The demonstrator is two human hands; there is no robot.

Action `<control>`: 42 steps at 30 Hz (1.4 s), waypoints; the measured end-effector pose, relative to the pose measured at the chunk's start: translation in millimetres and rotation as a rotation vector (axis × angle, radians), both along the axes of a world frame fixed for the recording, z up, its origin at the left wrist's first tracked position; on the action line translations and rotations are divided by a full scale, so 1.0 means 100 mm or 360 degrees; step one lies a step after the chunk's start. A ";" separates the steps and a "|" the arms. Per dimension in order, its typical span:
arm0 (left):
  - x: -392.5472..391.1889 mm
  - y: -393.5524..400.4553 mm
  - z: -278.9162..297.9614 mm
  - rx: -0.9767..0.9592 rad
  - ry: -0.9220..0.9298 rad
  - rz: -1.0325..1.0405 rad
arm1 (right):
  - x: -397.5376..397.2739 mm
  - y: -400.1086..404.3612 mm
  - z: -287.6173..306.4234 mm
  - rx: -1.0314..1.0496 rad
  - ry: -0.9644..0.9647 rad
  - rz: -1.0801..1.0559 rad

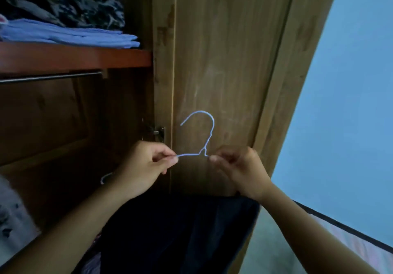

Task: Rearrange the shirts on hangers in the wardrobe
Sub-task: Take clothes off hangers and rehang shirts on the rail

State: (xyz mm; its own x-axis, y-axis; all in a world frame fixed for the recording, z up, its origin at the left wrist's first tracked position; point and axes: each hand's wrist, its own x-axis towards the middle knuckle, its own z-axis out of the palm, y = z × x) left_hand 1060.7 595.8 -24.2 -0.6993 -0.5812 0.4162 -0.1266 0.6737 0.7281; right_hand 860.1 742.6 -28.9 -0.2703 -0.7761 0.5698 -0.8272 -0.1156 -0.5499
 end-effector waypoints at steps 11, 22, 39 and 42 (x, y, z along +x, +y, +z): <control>-0.99 1.09 0.13 0.0103 0.0276 -0.0517 | -0.36 1.46 0.10 -0.0126 -0.0328 -0.0387; -1.99 2.02 0.05 0.0302 0.0125 -0.1235 | -0.35 2.74 0.12 -0.0040 -0.0266 -0.1193; -2.29 3.22 -0.28 0.0310 0.0010 -0.2118 | 0.87 3.80 -0.19 0.0221 -0.0230 -0.2268; -2.29 3.40 -0.40 0.0332 -0.0049 -0.2248 | 1.03 3.89 -0.28 0.0234 -0.0294 -0.2370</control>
